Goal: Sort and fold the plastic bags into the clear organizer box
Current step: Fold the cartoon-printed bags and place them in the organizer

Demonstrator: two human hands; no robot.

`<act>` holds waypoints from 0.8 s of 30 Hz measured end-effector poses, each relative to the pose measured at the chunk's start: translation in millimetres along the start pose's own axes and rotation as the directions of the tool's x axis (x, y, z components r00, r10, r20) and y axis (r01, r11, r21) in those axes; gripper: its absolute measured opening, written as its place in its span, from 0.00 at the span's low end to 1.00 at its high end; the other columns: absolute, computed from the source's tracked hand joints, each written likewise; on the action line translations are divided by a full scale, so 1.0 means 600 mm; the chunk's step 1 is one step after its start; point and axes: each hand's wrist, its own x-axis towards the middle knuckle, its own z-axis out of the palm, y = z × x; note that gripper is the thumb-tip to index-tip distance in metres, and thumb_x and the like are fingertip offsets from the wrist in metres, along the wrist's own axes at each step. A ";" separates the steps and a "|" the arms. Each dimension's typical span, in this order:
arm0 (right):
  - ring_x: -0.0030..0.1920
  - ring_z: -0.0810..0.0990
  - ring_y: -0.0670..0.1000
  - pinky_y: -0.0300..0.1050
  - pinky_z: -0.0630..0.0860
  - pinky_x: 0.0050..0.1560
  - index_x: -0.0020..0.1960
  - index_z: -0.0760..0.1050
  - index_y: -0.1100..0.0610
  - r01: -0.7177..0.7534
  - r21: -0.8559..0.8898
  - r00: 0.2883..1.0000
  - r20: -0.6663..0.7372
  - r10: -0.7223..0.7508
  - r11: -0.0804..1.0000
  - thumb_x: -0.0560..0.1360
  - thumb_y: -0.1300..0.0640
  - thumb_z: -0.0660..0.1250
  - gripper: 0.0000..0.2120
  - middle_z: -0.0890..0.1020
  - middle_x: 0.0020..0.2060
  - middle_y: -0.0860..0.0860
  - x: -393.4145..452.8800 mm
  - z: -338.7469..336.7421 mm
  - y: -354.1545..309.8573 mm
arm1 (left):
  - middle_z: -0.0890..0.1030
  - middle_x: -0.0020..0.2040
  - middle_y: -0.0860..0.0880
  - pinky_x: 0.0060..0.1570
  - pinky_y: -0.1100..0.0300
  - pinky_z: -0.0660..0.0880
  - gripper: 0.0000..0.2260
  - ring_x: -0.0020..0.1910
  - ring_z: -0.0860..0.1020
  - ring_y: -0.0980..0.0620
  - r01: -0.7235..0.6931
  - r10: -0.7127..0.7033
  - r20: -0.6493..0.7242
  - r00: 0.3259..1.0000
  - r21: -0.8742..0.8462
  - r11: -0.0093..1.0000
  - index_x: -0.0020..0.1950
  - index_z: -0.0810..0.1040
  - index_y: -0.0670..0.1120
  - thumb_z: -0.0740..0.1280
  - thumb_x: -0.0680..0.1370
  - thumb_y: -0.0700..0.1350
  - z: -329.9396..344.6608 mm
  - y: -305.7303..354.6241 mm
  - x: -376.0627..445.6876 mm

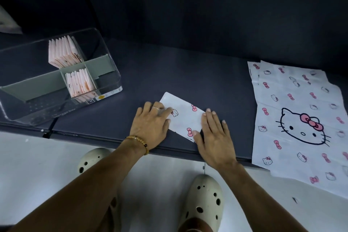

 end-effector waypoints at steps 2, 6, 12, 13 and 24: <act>0.76 0.57 0.56 0.55 0.51 0.74 0.76 0.59 0.62 -0.001 -0.025 1.000 -0.007 0.001 1.000 0.81 0.44 0.54 0.30 0.59 0.76 0.57 0.002 0.000 -0.002 | 0.73 0.63 0.49 0.61 0.48 0.64 0.17 0.65 0.67 0.45 -0.032 0.032 -0.020 0.999 0.040 0.999 0.65 0.73 0.51 0.58 0.78 0.51 -0.006 0.007 0.005; 0.77 0.55 0.55 0.55 0.50 0.75 0.77 0.57 0.62 -0.002 -0.050 1.000 0.023 0.003 0.999 0.80 0.39 0.45 0.34 0.57 0.77 0.57 0.003 -0.001 -0.001 | 0.64 0.74 0.50 0.74 0.52 0.47 0.20 0.76 0.54 0.48 -0.358 0.358 0.018 0.934 -0.008 0.934 0.74 0.64 0.46 0.54 0.81 0.48 0.006 0.055 0.038; 0.77 0.54 0.55 0.54 0.49 0.75 0.77 0.55 0.62 -0.003 -0.033 1.000 0.023 0.004 0.999 0.79 0.38 0.45 0.35 0.57 0.77 0.57 0.006 0.003 0.002 | 0.47 0.78 0.52 0.73 0.61 0.38 0.23 0.76 0.44 0.56 -0.465 0.473 0.140 0.870 -0.091 0.881 0.78 0.47 0.48 0.47 0.83 0.48 0.043 0.058 0.070; 0.77 0.55 0.55 0.55 0.50 0.75 0.76 0.56 0.63 -0.005 -0.032 1.000 0.023 0.006 0.999 0.79 0.38 0.46 0.35 0.58 0.76 0.57 0.006 0.002 0.001 | 0.47 0.78 0.52 0.74 0.60 0.39 0.24 0.76 0.44 0.56 -0.476 0.483 0.142 0.864 -0.084 0.876 0.78 0.46 0.48 0.46 0.82 0.49 0.045 0.049 0.073; 0.78 0.44 0.52 0.52 0.40 0.75 0.78 0.48 0.59 -0.004 -0.035 0.992 0.123 0.008 0.999 0.80 0.38 0.44 0.35 0.48 0.78 0.54 0.005 -0.007 -0.005 | 0.46 0.79 0.52 0.74 0.55 0.43 0.26 0.77 0.45 0.55 -0.185 0.185 0.185 0.965 -0.016 0.983 0.78 0.46 0.50 0.46 0.81 0.56 0.026 -0.071 0.067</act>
